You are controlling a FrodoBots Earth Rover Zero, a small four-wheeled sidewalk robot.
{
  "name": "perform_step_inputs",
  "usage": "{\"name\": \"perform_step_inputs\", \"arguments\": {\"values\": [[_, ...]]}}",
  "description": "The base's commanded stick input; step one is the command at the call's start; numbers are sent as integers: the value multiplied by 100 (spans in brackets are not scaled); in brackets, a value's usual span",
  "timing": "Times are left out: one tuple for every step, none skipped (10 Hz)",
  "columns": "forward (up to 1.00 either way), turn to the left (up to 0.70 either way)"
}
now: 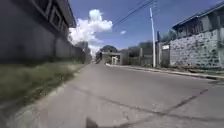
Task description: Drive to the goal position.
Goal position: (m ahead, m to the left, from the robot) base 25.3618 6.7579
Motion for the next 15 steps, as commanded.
{"name": "perform_step_inputs", "arguments": {"values": [[100, 1], [100, 1], [100, 1], [100, 1], [100, 1], [100, 1], [100, 1], [100, 1], [100, 1], [100, 1], [100, 1], [100, 1], [100, 1], [100, 1], [100, 1]]}}
